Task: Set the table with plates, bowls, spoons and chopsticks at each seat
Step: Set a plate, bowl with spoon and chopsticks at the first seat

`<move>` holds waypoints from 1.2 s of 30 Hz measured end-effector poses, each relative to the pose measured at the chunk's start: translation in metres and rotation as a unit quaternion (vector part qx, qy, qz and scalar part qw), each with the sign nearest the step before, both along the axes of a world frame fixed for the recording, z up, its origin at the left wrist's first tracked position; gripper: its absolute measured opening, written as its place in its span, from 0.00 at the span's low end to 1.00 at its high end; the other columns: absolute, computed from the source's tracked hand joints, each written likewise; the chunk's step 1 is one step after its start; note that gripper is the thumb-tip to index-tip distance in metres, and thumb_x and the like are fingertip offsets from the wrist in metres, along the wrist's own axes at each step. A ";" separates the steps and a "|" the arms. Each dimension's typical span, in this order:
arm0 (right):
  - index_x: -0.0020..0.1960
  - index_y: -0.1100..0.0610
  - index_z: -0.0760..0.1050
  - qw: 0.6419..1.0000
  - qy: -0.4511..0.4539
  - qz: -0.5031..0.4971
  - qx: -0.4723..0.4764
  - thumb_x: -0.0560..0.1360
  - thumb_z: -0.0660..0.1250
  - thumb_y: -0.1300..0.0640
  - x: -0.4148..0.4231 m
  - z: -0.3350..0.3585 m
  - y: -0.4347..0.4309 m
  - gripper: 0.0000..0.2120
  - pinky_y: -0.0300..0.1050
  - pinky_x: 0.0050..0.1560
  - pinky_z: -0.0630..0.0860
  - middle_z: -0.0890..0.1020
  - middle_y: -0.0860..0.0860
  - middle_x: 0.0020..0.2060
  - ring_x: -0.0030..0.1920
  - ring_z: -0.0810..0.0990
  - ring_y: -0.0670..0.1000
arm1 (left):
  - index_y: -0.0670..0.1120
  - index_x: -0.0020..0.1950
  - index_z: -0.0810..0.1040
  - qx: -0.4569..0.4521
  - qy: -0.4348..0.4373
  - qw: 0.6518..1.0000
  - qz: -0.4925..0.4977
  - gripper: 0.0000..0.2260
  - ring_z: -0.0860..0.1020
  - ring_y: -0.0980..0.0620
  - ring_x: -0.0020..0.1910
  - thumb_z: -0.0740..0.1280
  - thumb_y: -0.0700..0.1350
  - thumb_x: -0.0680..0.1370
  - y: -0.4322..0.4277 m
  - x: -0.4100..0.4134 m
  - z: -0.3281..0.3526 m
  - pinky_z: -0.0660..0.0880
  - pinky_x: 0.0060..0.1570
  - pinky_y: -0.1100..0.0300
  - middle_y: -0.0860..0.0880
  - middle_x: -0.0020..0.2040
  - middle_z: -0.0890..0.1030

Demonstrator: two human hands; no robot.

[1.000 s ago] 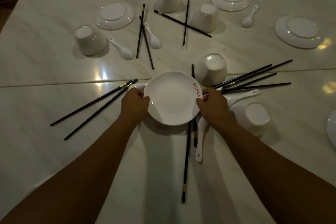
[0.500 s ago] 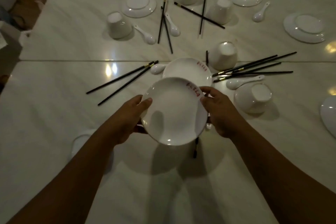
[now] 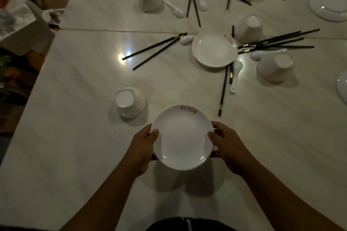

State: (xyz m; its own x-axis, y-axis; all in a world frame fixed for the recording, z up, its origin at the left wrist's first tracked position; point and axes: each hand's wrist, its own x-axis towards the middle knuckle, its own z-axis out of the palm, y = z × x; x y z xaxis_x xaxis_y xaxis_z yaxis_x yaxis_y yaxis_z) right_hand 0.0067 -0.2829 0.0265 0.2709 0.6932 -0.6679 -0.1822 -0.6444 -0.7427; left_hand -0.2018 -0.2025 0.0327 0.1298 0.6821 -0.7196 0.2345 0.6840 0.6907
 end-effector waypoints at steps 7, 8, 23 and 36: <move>0.62 0.56 0.75 0.993 -0.109 0.029 -0.031 0.79 0.61 0.60 -0.026 -0.019 -0.007 0.12 0.56 0.43 0.83 0.81 0.53 0.49 0.48 0.80 0.55 | 0.44 0.52 0.77 0.036 0.111 0.988 -0.100 0.07 0.78 0.42 0.48 0.59 0.40 0.80 -0.005 -0.028 -0.024 0.81 0.37 0.50 0.40 0.51 0.79; 0.62 0.56 0.75 0.990 -0.134 0.042 -0.030 0.79 0.61 0.60 -0.028 -0.021 -0.005 0.12 0.56 0.44 0.83 0.80 0.53 0.49 0.48 0.80 0.55 | 0.43 0.52 0.76 0.049 0.133 0.983 -0.114 0.06 0.79 0.41 0.48 0.60 0.40 0.79 -0.002 -0.031 -0.028 0.82 0.38 0.48 0.40 0.51 0.79; 0.60 0.58 0.77 0.936 -0.317 0.149 -0.041 0.78 0.62 0.58 -0.019 -0.037 0.016 0.12 0.38 0.49 0.68 0.82 0.55 0.53 0.47 0.76 0.49 | 0.45 0.46 0.78 0.123 0.210 0.956 -0.163 0.03 0.81 0.43 0.44 0.68 0.43 0.74 0.010 -0.032 -0.058 0.80 0.49 0.44 0.44 0.44 0.82; 0.58 0.57 0.78 0.920 -0.381 0.076 -0.047 0.77 0.64 0.54 0.057 -0.027 0.035 0.12 0.37 0.46 0.64 0.82 0.54 0.49 0.46 0.76 0.48 | 0.46 0.58 0.77 0.252 0.266 0.900 -0.237 0.11 0.76 0.47 0.53 0.66 0.45 0.77 0.039 0.005 -0.036 0.71 0.55 0.56 0.45 0.55 0.74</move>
